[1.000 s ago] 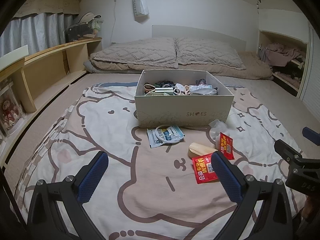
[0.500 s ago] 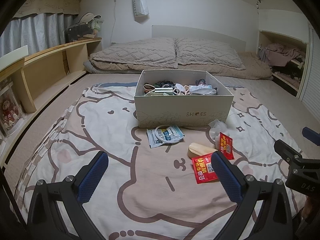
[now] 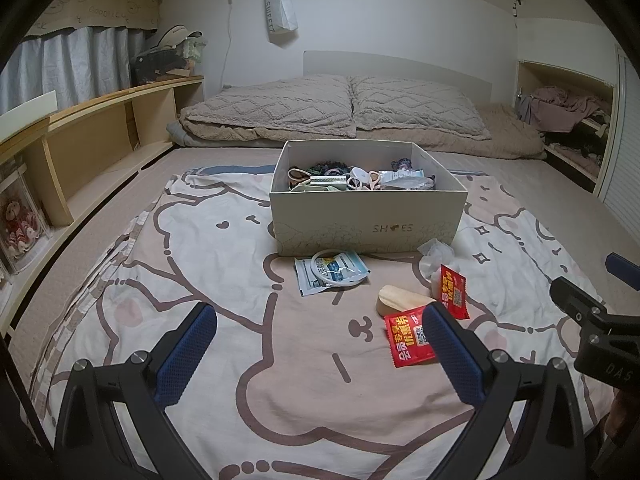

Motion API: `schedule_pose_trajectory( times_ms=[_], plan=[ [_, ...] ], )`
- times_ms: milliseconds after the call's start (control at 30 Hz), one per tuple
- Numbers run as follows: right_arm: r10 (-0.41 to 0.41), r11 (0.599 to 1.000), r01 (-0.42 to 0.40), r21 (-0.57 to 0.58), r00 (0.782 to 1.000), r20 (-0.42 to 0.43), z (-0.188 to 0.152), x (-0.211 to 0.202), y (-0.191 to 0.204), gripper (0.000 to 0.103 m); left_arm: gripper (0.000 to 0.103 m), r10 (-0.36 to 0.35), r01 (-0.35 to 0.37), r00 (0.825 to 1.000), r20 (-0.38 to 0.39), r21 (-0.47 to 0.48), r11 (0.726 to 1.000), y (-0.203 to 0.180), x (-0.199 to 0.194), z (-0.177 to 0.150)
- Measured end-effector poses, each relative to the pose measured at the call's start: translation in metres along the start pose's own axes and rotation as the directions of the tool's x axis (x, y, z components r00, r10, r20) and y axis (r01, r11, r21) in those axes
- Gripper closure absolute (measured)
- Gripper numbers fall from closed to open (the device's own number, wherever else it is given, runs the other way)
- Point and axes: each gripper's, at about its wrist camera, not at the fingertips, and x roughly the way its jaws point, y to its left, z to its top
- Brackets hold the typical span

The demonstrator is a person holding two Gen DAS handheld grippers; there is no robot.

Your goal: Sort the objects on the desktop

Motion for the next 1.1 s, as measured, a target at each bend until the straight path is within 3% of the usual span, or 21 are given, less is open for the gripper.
schedule_pose_trajectory(
  times_ms=[1100],
  plan=[
    [0.01, 1.0, -0.01, 0.008, 1.0, -0.011, -0.0013, 0.0016, 0.0026, 0.0, 0.0, -0.002, 0.002, 1.0, -0.006, -0.003, 1.0, -0.0012, 0.0012, -0.0015]
  ],
)
